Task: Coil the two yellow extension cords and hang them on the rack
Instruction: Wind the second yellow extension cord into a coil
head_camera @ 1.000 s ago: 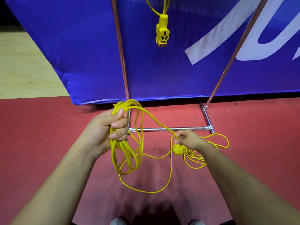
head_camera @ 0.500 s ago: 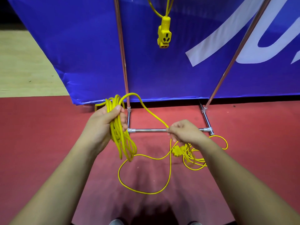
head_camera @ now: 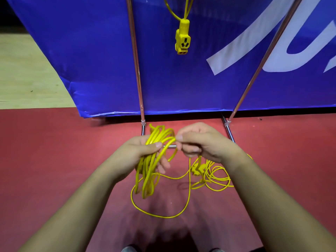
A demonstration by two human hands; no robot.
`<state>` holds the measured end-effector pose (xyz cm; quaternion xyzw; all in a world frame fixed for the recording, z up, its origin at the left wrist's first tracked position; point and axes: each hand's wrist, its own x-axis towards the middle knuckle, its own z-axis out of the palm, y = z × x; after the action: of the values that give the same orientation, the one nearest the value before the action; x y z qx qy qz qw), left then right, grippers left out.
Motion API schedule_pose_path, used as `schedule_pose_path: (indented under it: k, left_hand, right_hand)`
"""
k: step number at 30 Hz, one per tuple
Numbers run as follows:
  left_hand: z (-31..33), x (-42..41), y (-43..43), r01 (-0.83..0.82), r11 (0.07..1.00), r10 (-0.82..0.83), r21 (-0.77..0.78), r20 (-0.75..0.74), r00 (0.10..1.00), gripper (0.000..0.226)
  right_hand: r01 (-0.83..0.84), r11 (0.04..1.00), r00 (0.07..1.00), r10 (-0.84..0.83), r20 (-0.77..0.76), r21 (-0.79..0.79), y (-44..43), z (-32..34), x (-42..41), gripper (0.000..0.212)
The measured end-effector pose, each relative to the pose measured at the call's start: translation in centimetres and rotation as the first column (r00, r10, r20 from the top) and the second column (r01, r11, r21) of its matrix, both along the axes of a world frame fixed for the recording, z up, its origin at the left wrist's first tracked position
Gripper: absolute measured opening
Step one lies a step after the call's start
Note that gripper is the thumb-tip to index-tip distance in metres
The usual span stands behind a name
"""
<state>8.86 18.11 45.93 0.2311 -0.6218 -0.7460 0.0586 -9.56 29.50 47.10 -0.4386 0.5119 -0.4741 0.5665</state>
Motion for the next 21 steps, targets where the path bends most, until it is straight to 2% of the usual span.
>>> schedule_pose_path:
  k: [2, 5, 9, 11, 13, 17, 21]
  left_hand:
    - [0.2, 0.0, 0.0, -0.003, 0.999, 0.007, 0.050, -0.078, 0.997, 0.020]
    - [0.4, -0.4, -0.1, -0.078, 0.965, 0.118, 0.250, -0.150, 0.982, 0.014]
    - [0.7, -0.4, -0.4, -0.169, 0.913, 0.231, 0.373, -0.129, 0.964, 0.015]
    - [0.8, -0.1, -0.7, -0.189, 0.924, 0.229, 0.332, -0.085, 0.970, 0.014]
    - [0.7, 0.3, -0.8, -0.166, 0.947, 0.177, 0.273, -0.013, 0.984, 0.012]
    - [0.2, 0.8, -1.0, -0.063, 0.970, 0.035, 0.235, 0.120, 0.992, 0.013]
    - [0.4, 0.7, -0.7, -0.075, 0.950, 0.031, 0.304, 0.148, 0.989, 0.017]
  right_hand:
    - [0.115, 0.992, 0.993, -0.115, -0.008, -0.054, -0.1, -0.8, -0.7, 0.024]
    - [0.163, 0.985, 0.971, -0.170, -0.166, -0.055, 0.2, -2.5, -1.9, 0.025]
    - [0.020, 0.987, 0.905, 0.051, -0.422, 0.162, 1.4, -5.8, -3.7, 0.014]
    - [0.066, 0.976, 0.919, 0.022, -0.394, 0.209, 2.2, -7.2, -4.3, 0.011]
    - [0.186, 0.972, 0.944, -0.136, -0.302, 0.144, 2.3, -7.6, -4.7, 0.008]
    - [0.453, 0.892, 0.879, -0.444, -0.175, 0.012, 1.1, -6.3, -4.9, 0.005]
    - [0.491, 0.869, 0.860, -0.494, -0.130, -0.060, 0.6, -4.3, -4.1, 0.008]
